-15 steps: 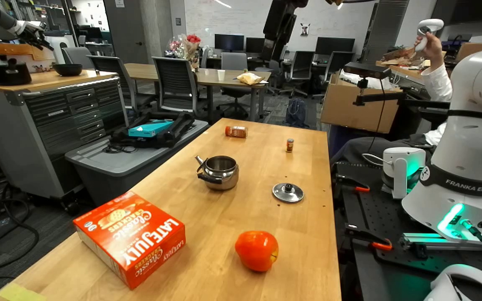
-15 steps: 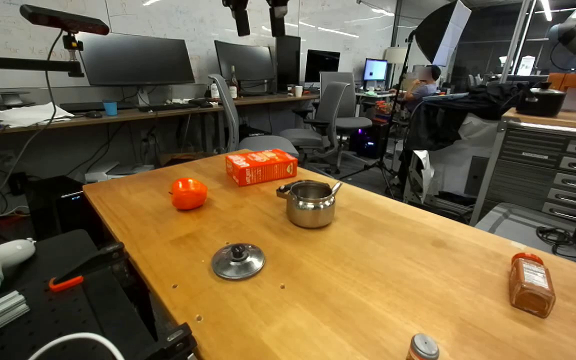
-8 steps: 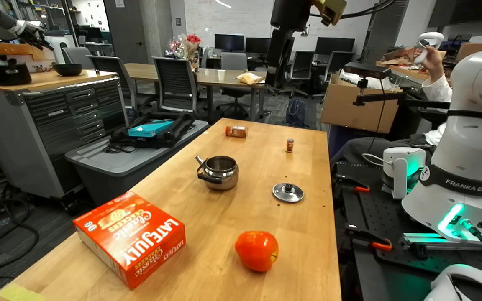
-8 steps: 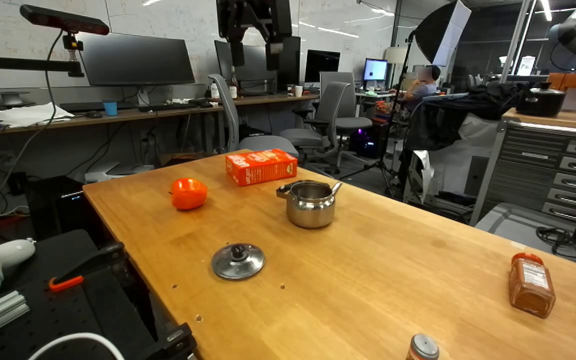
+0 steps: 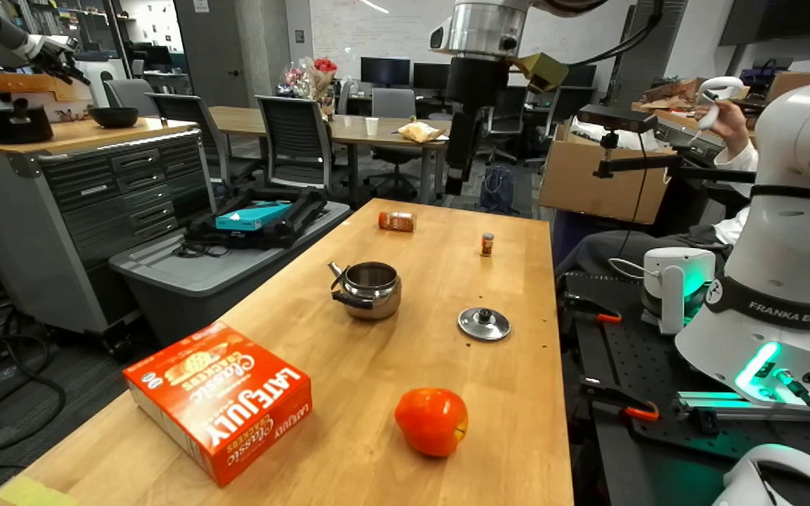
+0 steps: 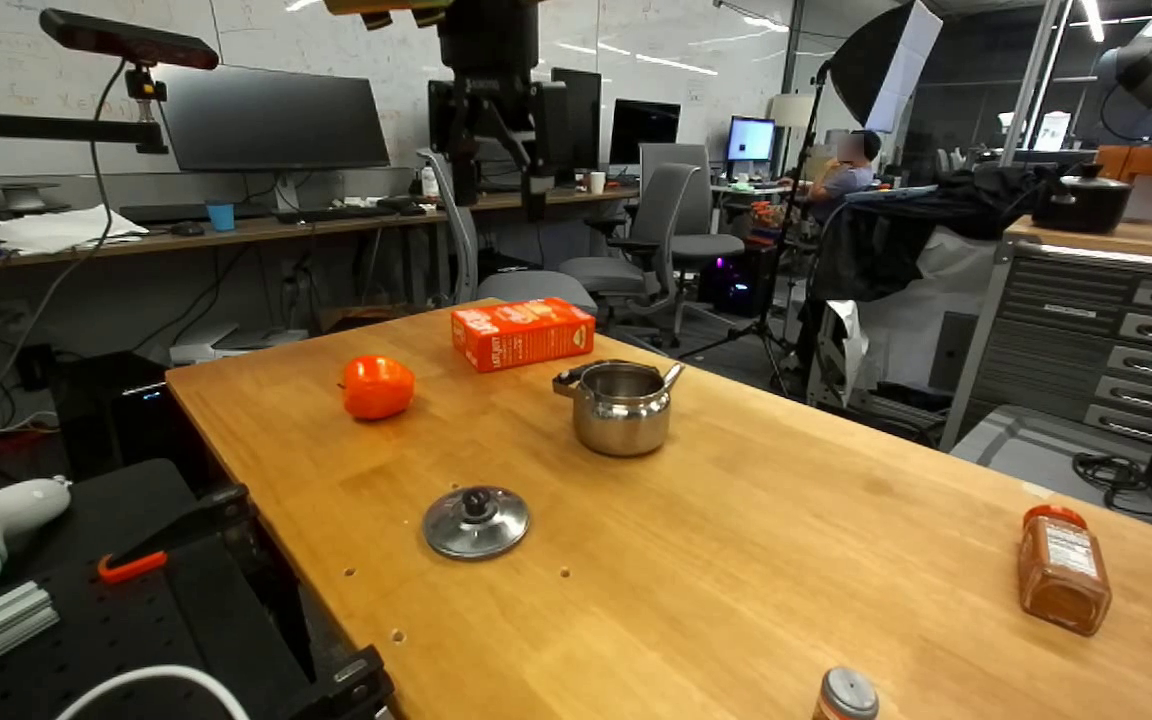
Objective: Put the lid on the silver pot
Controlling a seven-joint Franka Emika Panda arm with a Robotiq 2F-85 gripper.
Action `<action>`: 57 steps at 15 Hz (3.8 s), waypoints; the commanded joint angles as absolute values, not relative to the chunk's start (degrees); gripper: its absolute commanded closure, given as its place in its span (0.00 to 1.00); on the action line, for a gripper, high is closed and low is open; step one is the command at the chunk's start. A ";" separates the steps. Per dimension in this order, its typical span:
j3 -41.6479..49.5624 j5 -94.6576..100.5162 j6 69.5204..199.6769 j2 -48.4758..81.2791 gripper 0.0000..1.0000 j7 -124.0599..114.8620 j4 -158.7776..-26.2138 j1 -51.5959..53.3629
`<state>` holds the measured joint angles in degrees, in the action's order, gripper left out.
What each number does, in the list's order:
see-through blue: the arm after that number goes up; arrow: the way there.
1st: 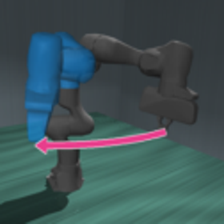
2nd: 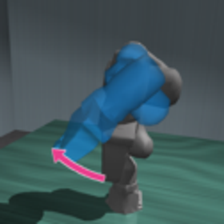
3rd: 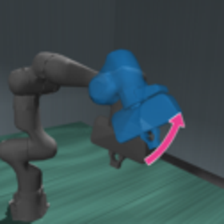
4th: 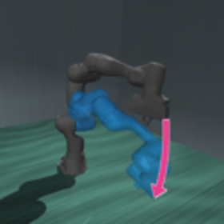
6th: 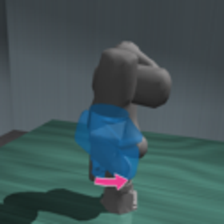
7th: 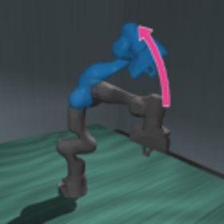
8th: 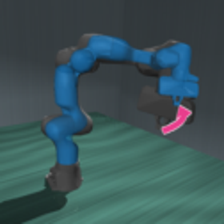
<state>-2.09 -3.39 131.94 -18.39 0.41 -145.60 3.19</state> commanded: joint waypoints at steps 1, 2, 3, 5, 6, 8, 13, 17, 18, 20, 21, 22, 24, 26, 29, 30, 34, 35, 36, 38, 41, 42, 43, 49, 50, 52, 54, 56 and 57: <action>-1.40 -6.34 134.90 -15.40 0.00 4.72 -146.22 4.84; -1.42 -6.91 135.57 -14.72 0.00 5.40 -146.50 5.05; -1.44 -7.71 136.25 -13.90 0.00 6.14 -146.73 5.25; -1.80 -7.87 137.96 -12.58 0.00 6.14 -147.34 5.12; -1.74 -7.86 138.29 -12.07 0.00 6.51 -147.65 5.09; -1.66 -7.37 139.11 -11.24 0.00 6.69 -148.60 4.74; -0.72 -8.38 141.53 -9.05 0.00 8.27 -150.77 4.32; -0.10 -7.58 145.35 -7.62 0.00 8.54 -152.60 3.44; 0.01 -7.17 146.59 -7.27 0.00 8.52 -153.12 3.16; 0.29 -6.48 149.07 -6.15 0.00 9.33 -154.07 2.75; 0.91 -6.55 149.86 -5.97 0.00 11.08 -154.53 2.34; 1.54 -6.04 150.47 -5.95 0.00 12.21 -155.00 1.71; 2.40 -4.87 151.66 -4.25 0.00 13.42 -155.09 0.59; 2.63 -3.39 154.05 -1.39 0.00 13.11 -155.08 -0.13; 2.41 -0.55 156.12 2.43 0.00 13.40 -154.80 -0.77; 2.18 0.37 156.98 3.52 0.00 13.75 -154.90 -0.73; 0.70 2.06 159.86 6.80 0.00 16.82 -155.38 -0.52; 0.31 2.62 160.28 7.43 0.00 17.35 -155.47 -0.51; 0.03 3.06 160.42 7.92 0.00 17.78 -155.54 -0.58; -0.30 3.79 160.23 8.40 0.00 18.67 -155.65 -0.86; -0.40 4.66 159.79 8.66 0.00 19.63 -155.80 -1.13; -0.35 5.06 159.73 8.83 0.09 19.59 -155.77 -1.13; -0.34 5.29 159.63 8.91 0.27 19.79 -155.75 -1.17; 0.12 7.62 159.61 9.55 0.73 18.96 -155.47 -0.97; 0.21 7.96 159.57 9.63 0.81 18.80 -155.42 -0.93; 0.33 8.54 159.52 9.76 0.95 18.59 -155.32 -0.88; 0.35 8.75 159.44 9.81 0.93 18.50 -155.26 -0.84; 0.36 8.93 159.52 9.86 0.93 18.43 -155.28 -0.81; 0.33 9.03 159.54 9.81 0.93 18.46 -155.32 -0.82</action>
<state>0.17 7.09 158.91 9.41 18.83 -155.35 -0.30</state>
